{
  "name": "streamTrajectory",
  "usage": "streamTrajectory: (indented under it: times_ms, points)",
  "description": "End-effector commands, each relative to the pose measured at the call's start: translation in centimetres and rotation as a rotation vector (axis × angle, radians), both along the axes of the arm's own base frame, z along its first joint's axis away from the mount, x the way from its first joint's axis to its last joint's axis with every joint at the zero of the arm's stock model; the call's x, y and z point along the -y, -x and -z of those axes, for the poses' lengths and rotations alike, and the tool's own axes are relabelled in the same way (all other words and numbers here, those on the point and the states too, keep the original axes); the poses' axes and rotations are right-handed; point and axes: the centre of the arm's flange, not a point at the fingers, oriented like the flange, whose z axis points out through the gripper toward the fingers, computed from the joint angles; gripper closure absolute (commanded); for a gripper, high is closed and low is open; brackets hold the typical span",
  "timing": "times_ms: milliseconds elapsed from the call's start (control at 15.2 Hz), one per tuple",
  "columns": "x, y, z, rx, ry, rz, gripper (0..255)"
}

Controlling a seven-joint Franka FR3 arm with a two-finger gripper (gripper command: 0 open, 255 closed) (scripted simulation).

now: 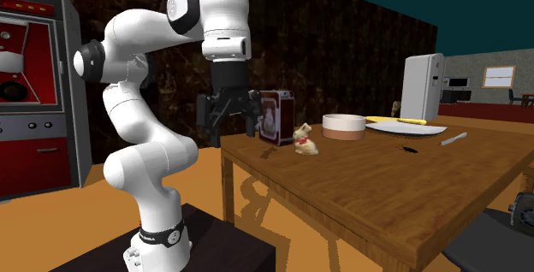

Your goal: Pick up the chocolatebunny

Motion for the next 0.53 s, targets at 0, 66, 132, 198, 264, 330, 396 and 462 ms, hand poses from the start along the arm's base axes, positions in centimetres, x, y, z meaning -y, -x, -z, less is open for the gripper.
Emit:
streamTrajectory:
  times_ms: [0, 66, 132, 198, 264, 330, 396, 462]
  points:
    - [0.0, 0.0, 0.0, 0.000, 0.000, 0.000, 0]
    - [-1.3, -0.4, -0.1, -0.008, 0.002, -0.007, 0]
    - [-2.7, -0.8, -0.3, -0.016, 0.005, -0.013, 0]
    - [-4.0, -1.2, -0.4, -0.025, 0.007, -0.020, 0]
    - [-5.3, -1.5, -0.5, -0.033, 0.009, -0.027, 0]
    - [-6.6, -1.9, -0.6, -0.041, 0.012, -0.033, 0]
    - [-8.0, -2.2, -0.7, -0.049, 0.014, -0.040, 0]
    - [-9.3, -2.6, -0.8, -0.057, 0.017, -0.047, 0]
